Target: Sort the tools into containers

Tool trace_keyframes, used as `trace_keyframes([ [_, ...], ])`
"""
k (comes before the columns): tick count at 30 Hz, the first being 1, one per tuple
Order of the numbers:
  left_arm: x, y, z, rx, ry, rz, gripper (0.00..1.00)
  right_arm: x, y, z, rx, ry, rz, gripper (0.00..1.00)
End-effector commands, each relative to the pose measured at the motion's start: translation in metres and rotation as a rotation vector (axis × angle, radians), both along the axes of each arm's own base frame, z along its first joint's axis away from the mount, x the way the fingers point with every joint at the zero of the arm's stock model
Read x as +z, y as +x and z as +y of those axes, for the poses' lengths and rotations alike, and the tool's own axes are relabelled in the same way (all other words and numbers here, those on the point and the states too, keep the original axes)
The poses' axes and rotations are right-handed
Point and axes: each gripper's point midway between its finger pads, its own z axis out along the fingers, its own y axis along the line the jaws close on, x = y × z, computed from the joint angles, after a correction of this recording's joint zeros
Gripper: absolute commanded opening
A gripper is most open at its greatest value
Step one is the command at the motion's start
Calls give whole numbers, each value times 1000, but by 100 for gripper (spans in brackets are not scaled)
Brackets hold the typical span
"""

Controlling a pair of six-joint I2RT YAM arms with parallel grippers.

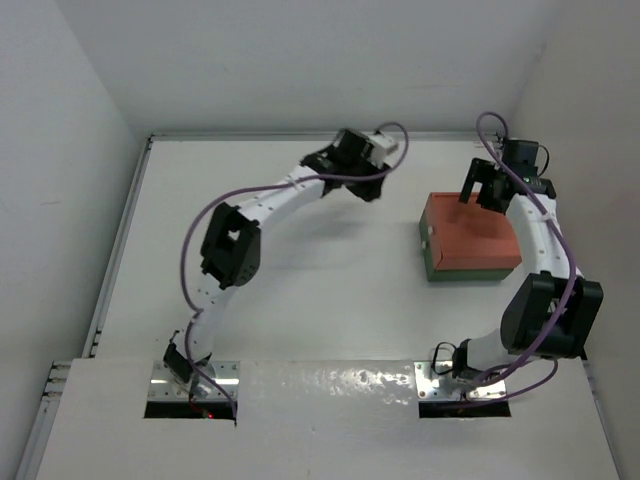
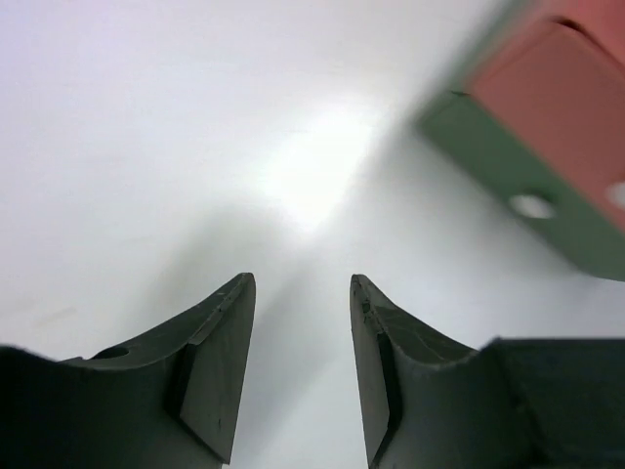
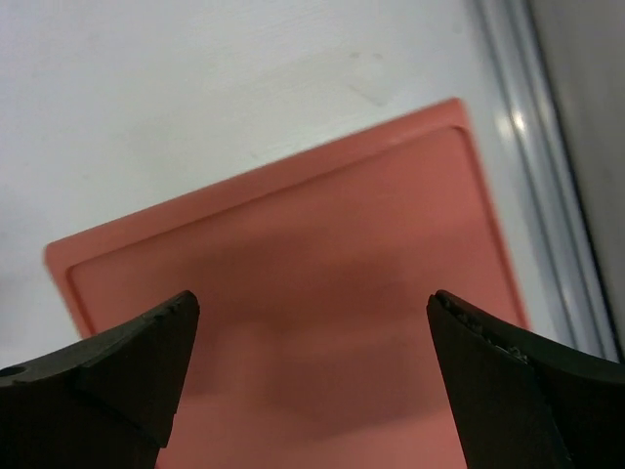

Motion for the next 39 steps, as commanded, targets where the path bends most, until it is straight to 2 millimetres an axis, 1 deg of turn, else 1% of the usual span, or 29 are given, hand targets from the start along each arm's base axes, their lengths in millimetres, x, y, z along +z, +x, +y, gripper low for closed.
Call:
trace_keyframes([
  [1, 108, 51, 119, 178, 148, -282, 41, 29, -30, -38, -211, -96, 34, 99],
  [2, 101, 59, 154, 256, 251, -308, 41, 29, -42, -49, -275, -85, 53, 99],
  [3, 106, 63, 175, 307, 283, -327, 41, 28, -50, -54, -313, -75, 59, 99],
  [4, 124, 69, 215, 391, 293, -351, 41, 32, -60, -60, -353, -64, 55, 99],
  [5, 116, 69, 239, 441, 309, -326, 42, 30, -77, -73, -437, -39, 69, 99],
  [6, 118, 69, 258, 481, 296, -313, 42, 22, -90, -77, -470, -21, 88, 99],
  [7, 132, 73, 301, 573, 271, -307, 43, 20, -100, -82, -502, -14, 87, 99],
  [8, 123, 69, 318, 616, 233, -248, 43, 26, -116, -94, -560, -16, 60, 99],
  [9, 132, 68, 356, 700, 214, -238, 43, 18, -131, -98, -595, -30, 78, 99],
  [10, 131, 65, 369, 737, 208, -222, 43, 20, -139, -101, -618, -39, 70, 99],
  [11, 122, 59, 384, 779, 219, -194, 44, 28, -147, -105, -637, -55, 33, 99],
  [12, 132, 52, 400, 816, 213, -215, 45, 23, -152, -103, -632, -56, 38, 99],
  [13, 135, 52, 406, 837, 203, -245, 46, 24, -152, -100, -620, -51, 25, 99],
  [14, 118, 44, 414, 855, 231, -226, 48, 28, -152, -98, -614, -47, -3, 99],
  [15, 129, 37, 420, 878, 223, -260, 48, 25, -152, -95, -610, -37, -3, 99],
  [16, 129, 38, 423, 893, 218, -279, 49, 24, -153, -93, -611, -29, -7, 99],
  [17, 121, 33, 425, 900, 232, -265, 49, 24, -154, -92, -624, -22, -9, 99],
  [20, 118, 31, 429, 926, 235, -258, 50, 18, -160, -91, -642, -23, 12, 99],
  [24, 111, 30, 425, 923, 219, -232, 50, 2, -159, -79, -585, 22, 41, 99],
  [26, 108, 30, 424, 921, 215, -222, 50, 0, -160, -75, -548, 30, 56, 99],
  [28, 108, 29, 424, 924, 212, -219, 50, 3, -161, -73, -529, 25, 41, 99],
  [31, 106, 27, 421, 915, 198, -209, 50, 8, -154, -69, -491, 33, 1, 99],
  [39, 109, 25, 421, 916, 192, -220, 50, 7, -153, -66, -476, 44, -2, 99],
])
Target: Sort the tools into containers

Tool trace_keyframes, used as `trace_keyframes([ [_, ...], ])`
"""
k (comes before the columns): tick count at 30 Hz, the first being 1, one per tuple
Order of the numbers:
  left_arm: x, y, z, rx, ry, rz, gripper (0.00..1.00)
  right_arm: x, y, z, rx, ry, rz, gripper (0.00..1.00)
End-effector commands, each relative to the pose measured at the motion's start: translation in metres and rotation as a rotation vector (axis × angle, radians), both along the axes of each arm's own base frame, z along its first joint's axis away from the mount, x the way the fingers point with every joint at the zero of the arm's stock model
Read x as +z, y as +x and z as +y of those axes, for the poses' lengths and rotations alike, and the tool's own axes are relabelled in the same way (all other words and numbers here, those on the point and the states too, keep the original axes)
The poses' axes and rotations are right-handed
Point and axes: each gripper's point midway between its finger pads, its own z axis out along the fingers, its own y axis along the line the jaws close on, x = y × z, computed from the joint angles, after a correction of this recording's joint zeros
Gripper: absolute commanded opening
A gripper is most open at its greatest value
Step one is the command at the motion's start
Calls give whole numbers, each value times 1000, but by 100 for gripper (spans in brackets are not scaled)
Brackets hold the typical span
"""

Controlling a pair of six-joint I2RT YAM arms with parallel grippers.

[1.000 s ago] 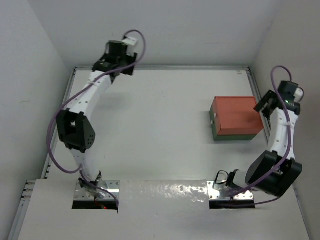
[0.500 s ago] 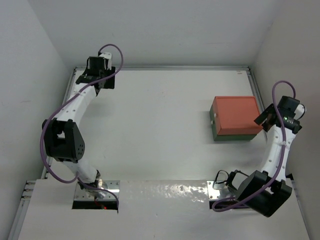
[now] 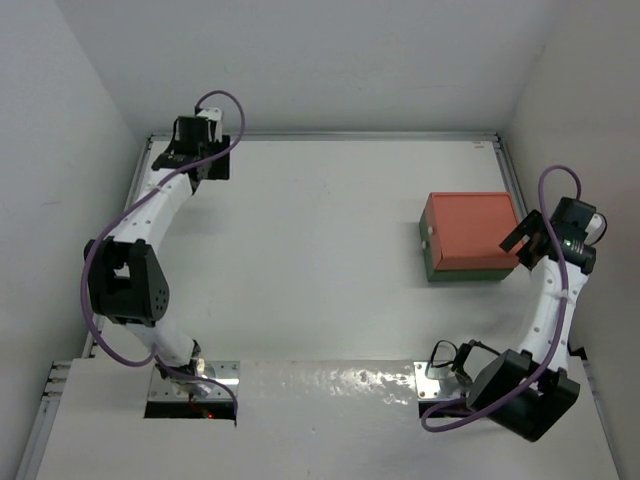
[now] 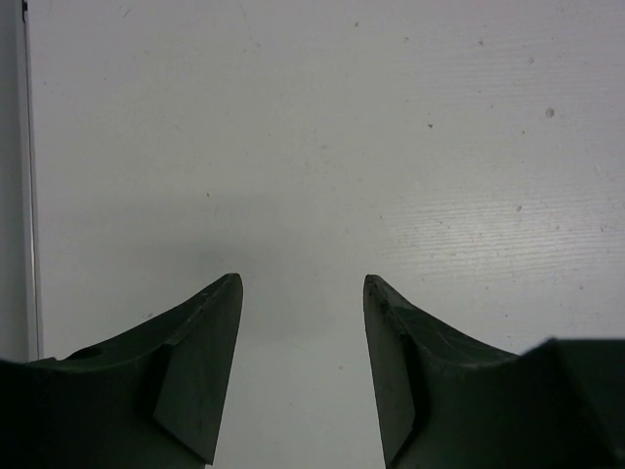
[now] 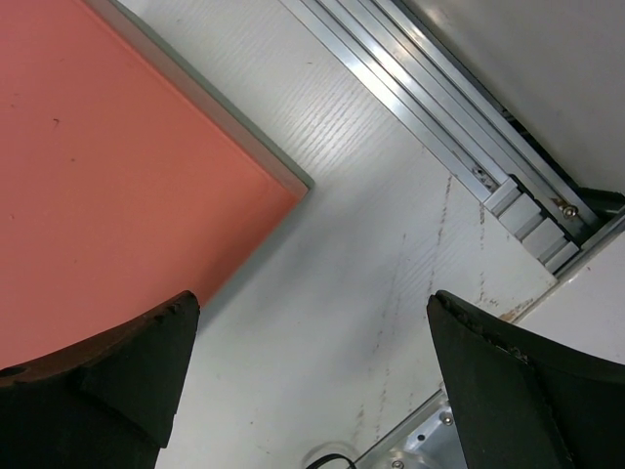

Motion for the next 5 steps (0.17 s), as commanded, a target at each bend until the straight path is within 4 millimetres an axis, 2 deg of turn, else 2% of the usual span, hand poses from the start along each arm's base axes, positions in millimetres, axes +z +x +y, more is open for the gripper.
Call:
trace_keyframes([
  [1, 33, 1, -1, 3, -21, -102, 50, 7, 8, -1, 27, -19, -43, 99],
  [5, 27, 1, -4, -12, -30, -89, 50, 5, 9, 2, 44, -15, -54, 99],
])
